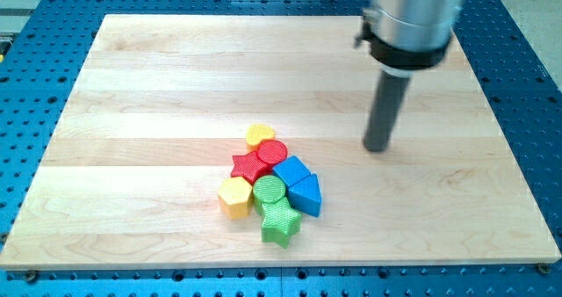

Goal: Place the arm diagonally to the triangle

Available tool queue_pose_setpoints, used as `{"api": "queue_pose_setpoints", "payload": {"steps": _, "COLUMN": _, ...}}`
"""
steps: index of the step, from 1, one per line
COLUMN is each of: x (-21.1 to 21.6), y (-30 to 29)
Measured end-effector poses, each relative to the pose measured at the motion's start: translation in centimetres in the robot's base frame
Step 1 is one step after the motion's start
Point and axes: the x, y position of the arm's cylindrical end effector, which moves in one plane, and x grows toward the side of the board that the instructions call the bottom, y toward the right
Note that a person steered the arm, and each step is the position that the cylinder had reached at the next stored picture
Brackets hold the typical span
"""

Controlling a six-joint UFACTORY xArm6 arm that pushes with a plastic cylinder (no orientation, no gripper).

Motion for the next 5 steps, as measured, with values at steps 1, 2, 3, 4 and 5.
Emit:
{"api": "queue_pose_setpoints", "payload": {"steps": 1, "x": 6.0, "y": 1.0}}
{"api": "queue_pose_setpoints", "payload": {"steps": 2, "x": 7.7, "y": 1.1}}
{"api": "queue_pose_setpoints", "payload": {"steps": 3, "x": 8.8, "y": 1.6}}
{"api": "queue_pose_setpoints", "payload": {"steps": 4, "x": 12.5, "y": 1.9}}
{"api": "queue_pose_setpoints", "payload": {"steps": 5, "x": 12.9, "y": 1.5}}
